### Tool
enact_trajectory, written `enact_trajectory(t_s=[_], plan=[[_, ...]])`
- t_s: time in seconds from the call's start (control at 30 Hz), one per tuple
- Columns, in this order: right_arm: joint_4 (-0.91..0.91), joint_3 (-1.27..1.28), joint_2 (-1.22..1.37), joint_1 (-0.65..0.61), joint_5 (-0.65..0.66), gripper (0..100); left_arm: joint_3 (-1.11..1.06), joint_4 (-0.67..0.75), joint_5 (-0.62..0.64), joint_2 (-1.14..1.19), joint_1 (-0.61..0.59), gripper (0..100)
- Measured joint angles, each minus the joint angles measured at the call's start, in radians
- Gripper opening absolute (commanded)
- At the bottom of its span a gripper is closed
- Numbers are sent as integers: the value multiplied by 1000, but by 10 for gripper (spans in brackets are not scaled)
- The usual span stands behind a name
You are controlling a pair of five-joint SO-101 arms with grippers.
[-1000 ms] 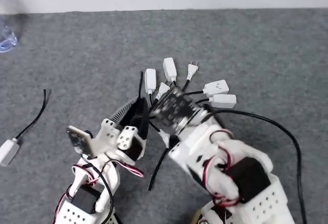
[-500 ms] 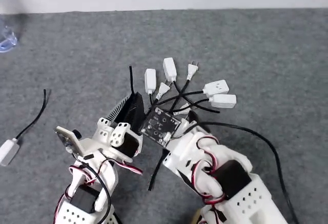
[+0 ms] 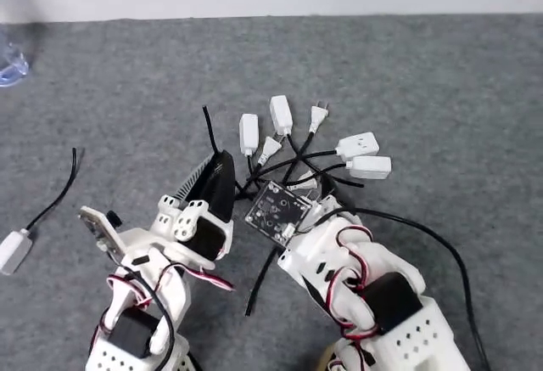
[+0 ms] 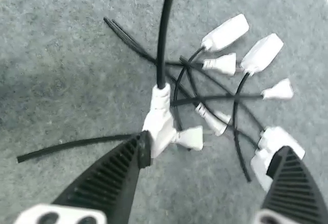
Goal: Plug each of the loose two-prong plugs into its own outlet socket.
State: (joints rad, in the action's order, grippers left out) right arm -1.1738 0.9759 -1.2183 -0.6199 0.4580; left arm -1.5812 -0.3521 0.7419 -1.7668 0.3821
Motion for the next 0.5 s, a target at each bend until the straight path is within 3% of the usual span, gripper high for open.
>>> enact_trajectory(t_s=[0.27,0.5], plan=[[-117,0,-121,2,124,361,21,-112,0,0,107,81],[-198,0,-230,3,184,361,51,-123,-11,0,160,115]])
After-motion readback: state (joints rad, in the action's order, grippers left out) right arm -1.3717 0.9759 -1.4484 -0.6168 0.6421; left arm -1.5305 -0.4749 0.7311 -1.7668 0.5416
